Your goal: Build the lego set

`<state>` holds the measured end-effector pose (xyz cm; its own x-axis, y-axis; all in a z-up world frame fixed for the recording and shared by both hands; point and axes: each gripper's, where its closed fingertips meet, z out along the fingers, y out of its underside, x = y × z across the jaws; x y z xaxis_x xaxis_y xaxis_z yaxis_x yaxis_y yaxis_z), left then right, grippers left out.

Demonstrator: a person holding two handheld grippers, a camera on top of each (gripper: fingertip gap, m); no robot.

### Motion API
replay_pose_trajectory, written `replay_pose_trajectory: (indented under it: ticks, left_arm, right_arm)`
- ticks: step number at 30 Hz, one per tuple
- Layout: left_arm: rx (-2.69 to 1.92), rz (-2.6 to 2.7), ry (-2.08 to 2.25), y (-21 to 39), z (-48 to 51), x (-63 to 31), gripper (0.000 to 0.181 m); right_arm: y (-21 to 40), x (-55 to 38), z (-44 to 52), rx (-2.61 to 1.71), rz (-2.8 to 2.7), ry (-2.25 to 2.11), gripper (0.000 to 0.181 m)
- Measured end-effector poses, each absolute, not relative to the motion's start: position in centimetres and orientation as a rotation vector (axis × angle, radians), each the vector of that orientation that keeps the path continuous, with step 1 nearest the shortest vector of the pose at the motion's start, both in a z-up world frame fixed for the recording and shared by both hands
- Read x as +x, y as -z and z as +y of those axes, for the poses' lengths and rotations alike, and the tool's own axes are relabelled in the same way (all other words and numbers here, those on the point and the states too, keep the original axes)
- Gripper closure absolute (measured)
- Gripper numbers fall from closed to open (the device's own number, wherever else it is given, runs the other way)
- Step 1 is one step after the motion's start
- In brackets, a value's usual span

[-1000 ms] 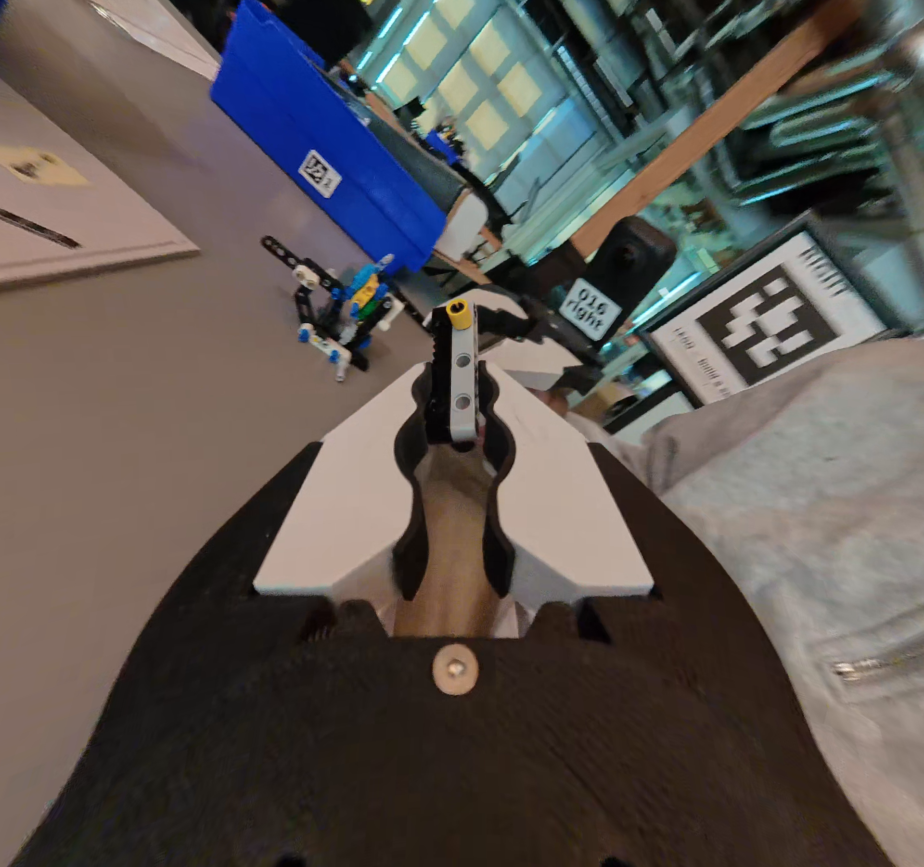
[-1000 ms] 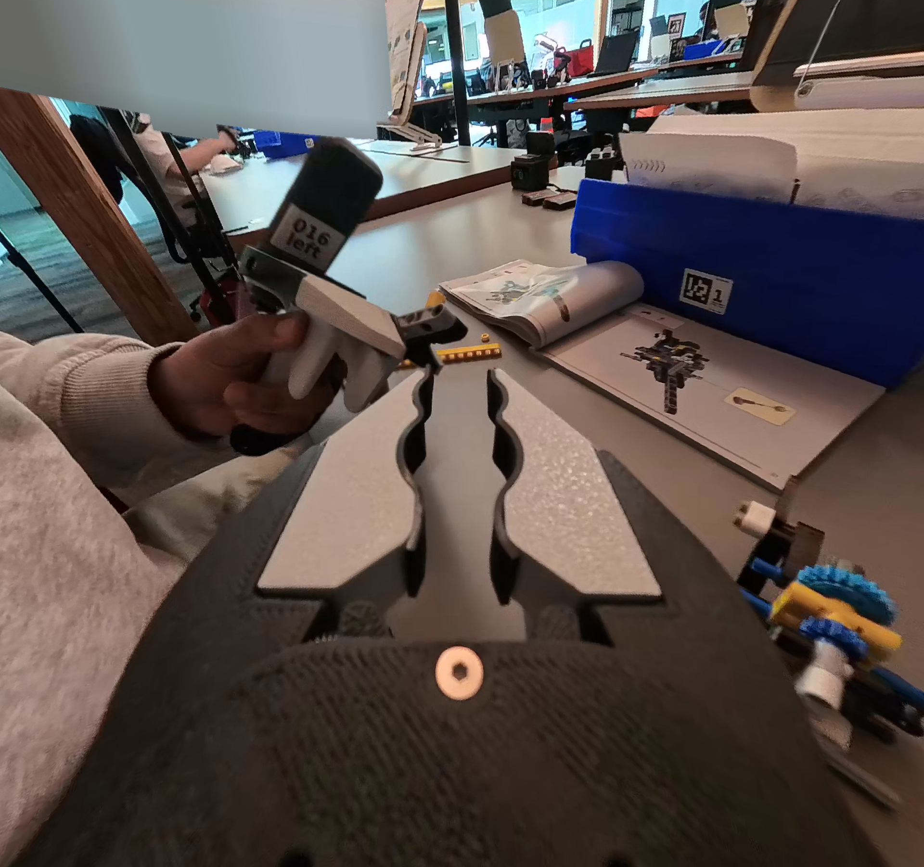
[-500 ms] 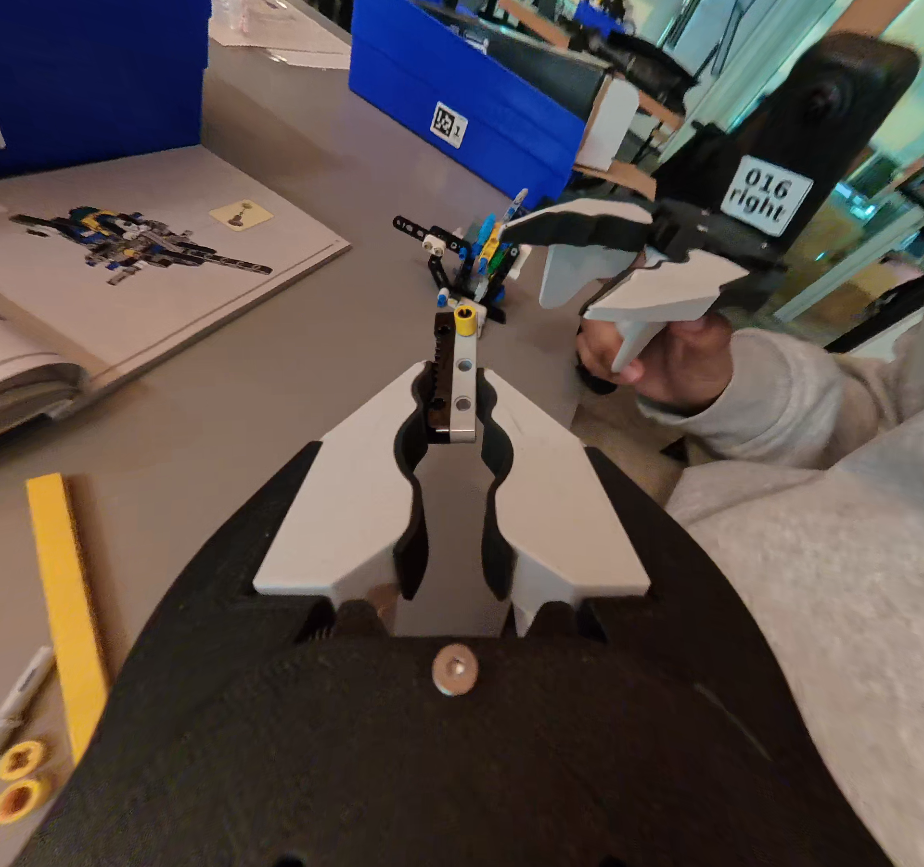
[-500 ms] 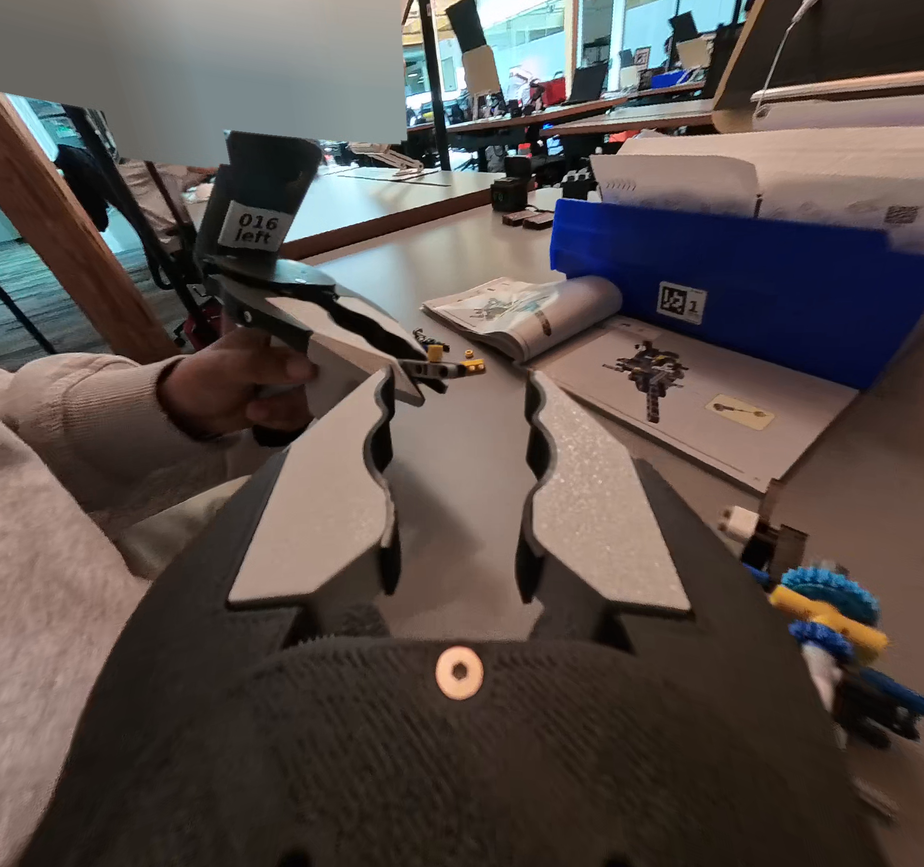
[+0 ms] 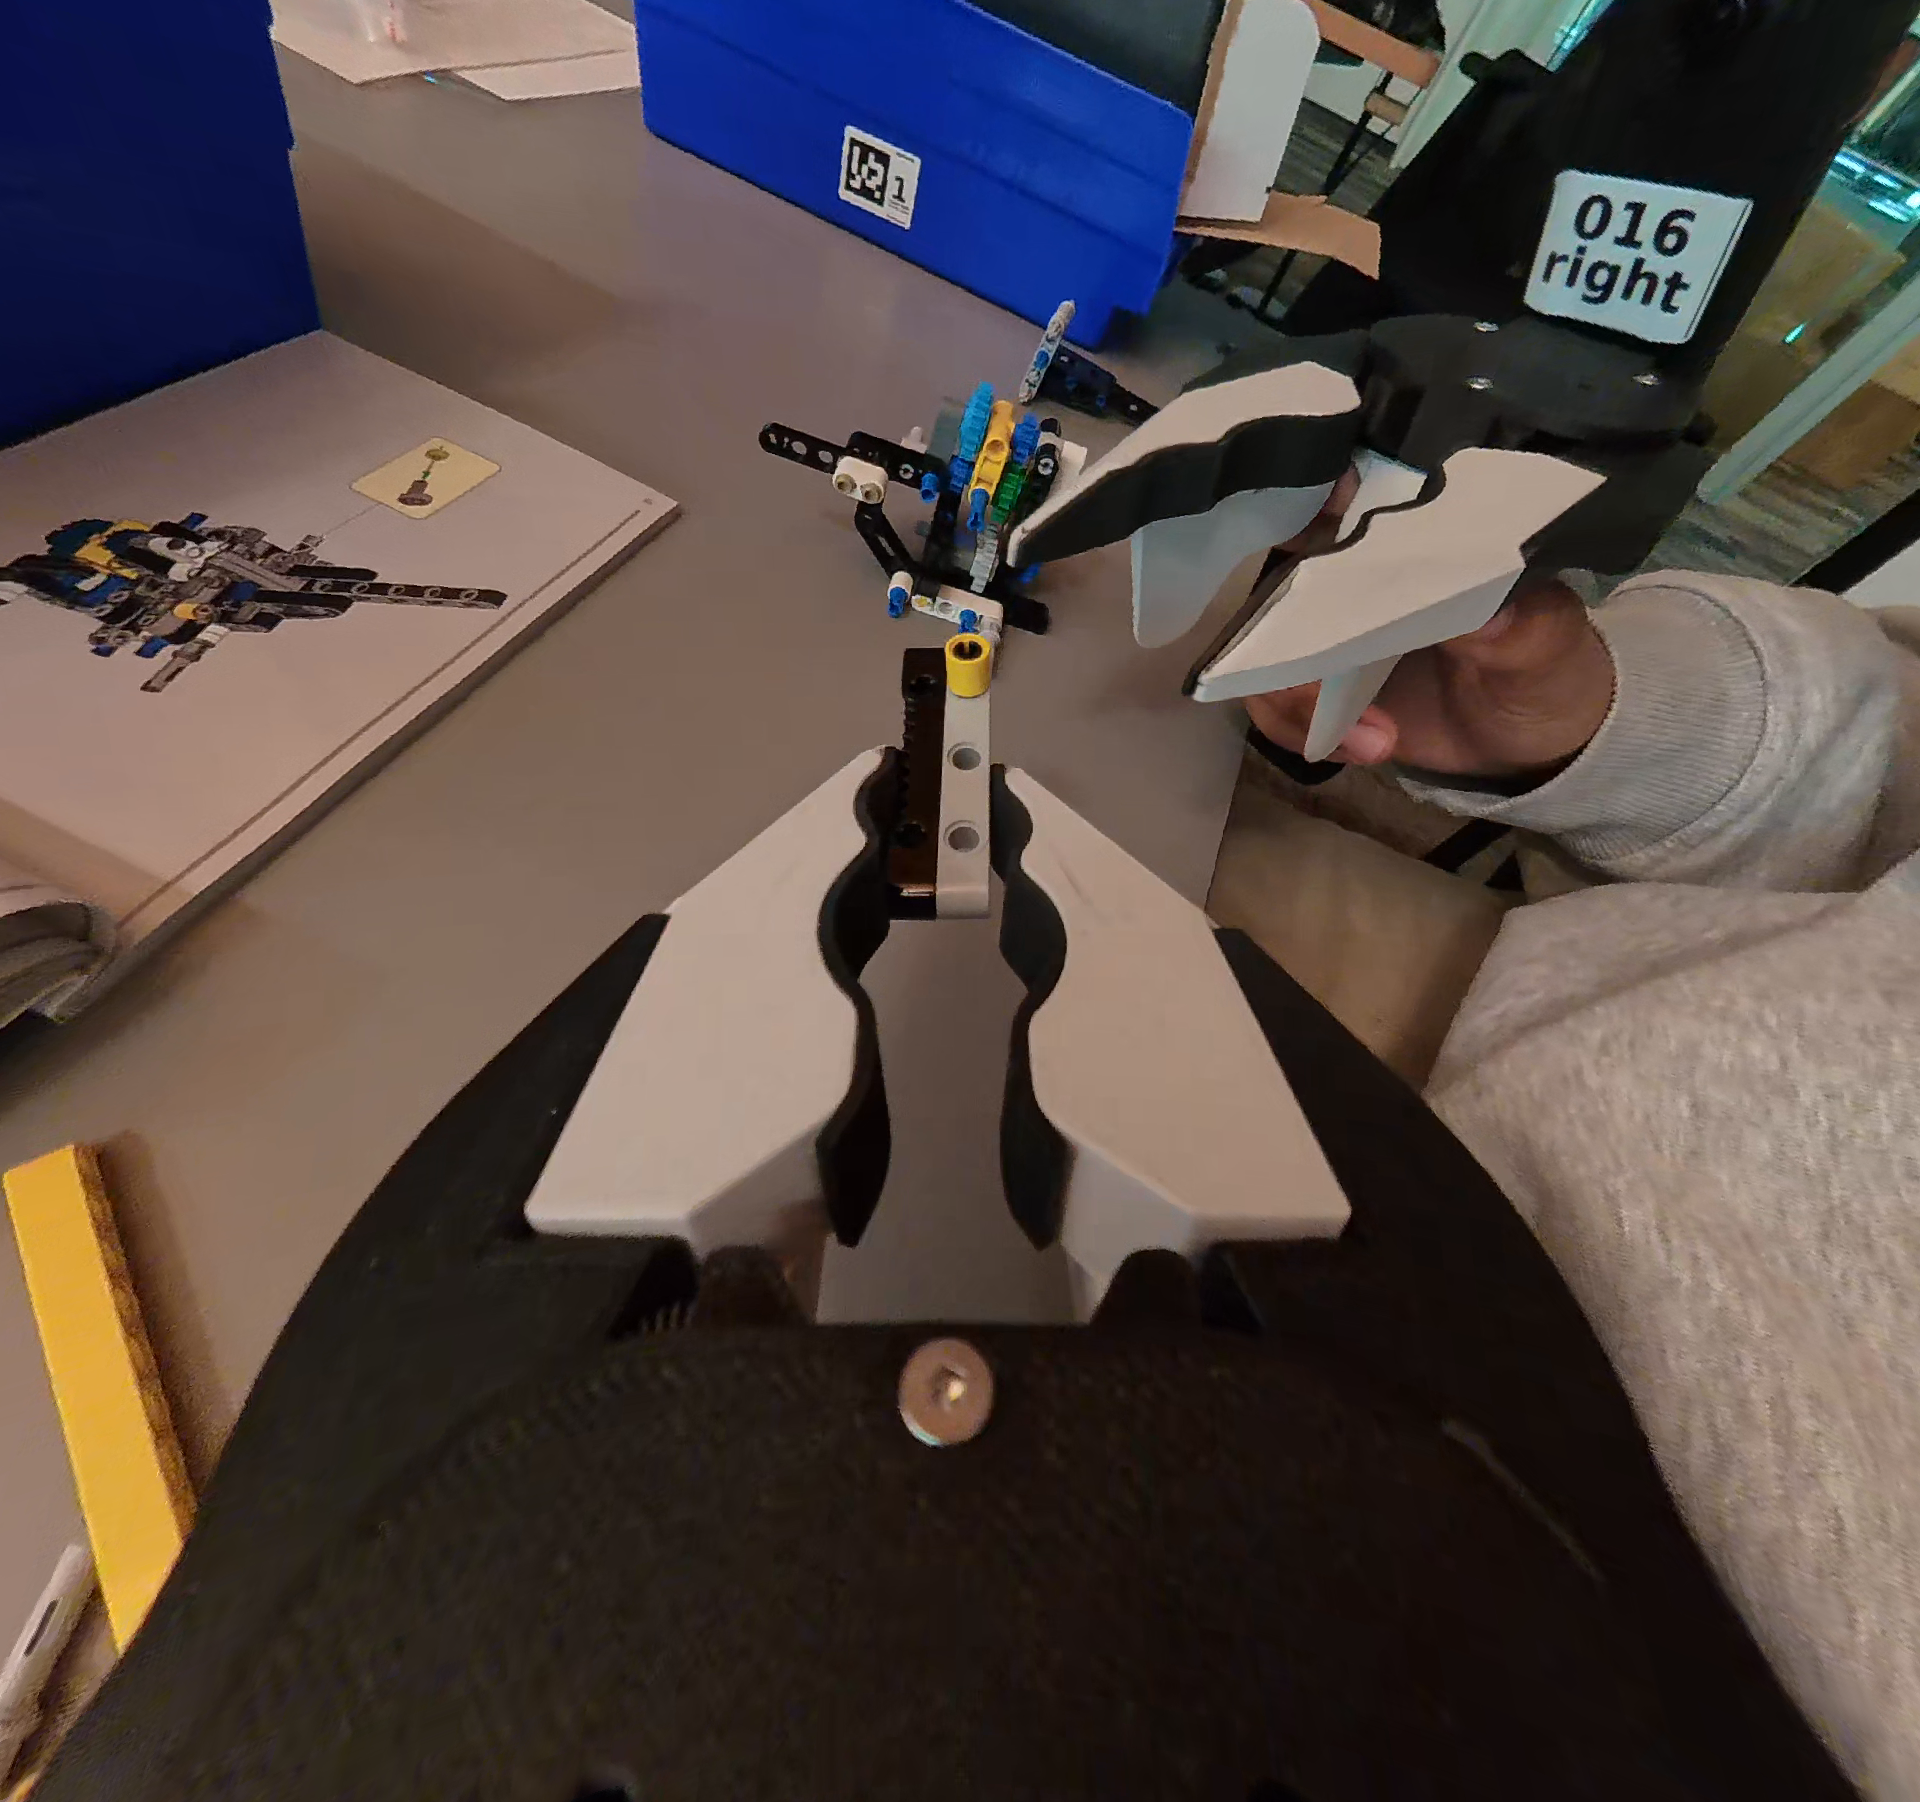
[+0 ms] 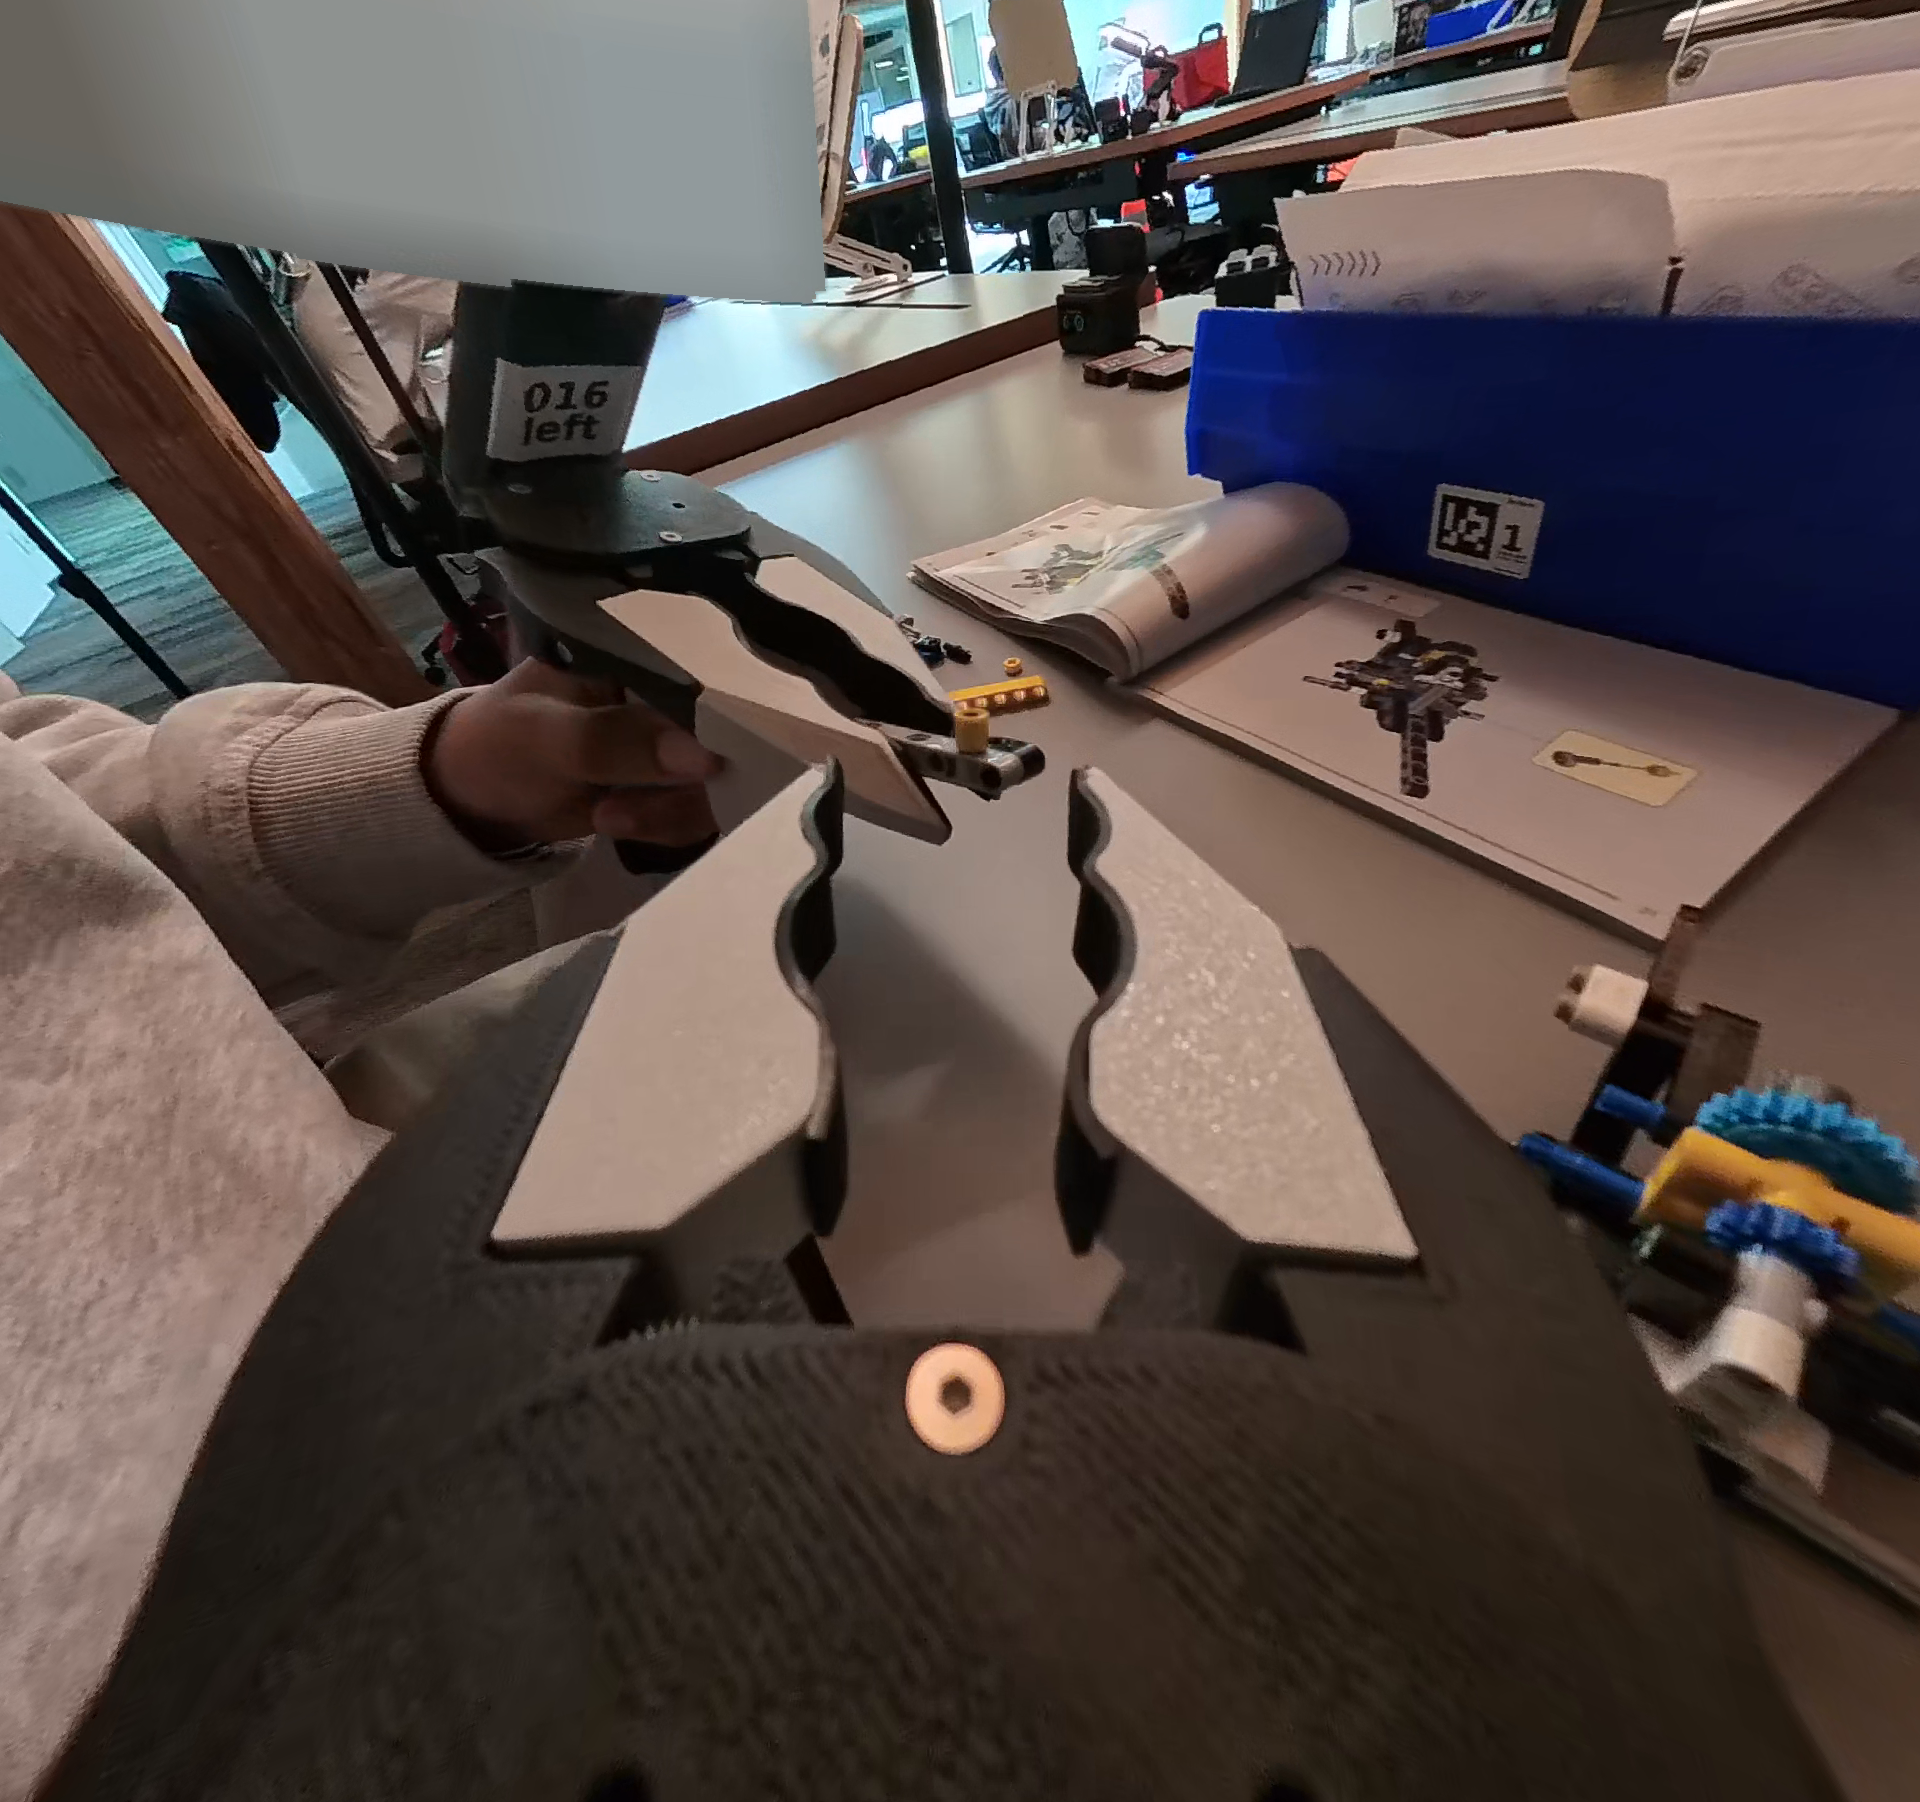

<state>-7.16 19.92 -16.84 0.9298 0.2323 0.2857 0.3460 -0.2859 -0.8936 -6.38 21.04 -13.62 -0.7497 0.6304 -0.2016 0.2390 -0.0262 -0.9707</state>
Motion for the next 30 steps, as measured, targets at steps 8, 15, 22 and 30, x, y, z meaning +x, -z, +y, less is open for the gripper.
replay_pose_trajectory:
  ticks: [8, 15, 22, 30]
  left_arm:
    - [-1.871, -0.397, 0.127, 16.6, 20.6, -7.1, 0.170]
    - [-1.874, -0.383, 0.119, 16.6, 20.9, -7.1, 0.170]
    - [-1.874, -0.383, 0.106, 16.6, 20.8, -7.2, 0.170]
    - [-1.890, -0.374, 0.088, 16.7, 20.9, -7.2, 0.170]
  right_arm:
    - [14.2, -6.3, 21.6, -0.927, -1.955, -1.774, 0.140]
    - [14.1, -6.4, 22.0, -0.945, -1.936, -1.775, 0.141]
    - [14.0, -6.4, 22.0, -0.949, -1.932, -1.782, 0.141]
    - [13.9, -6.5, 22.1, -0.984, -1.917, -1.830, 0.141]
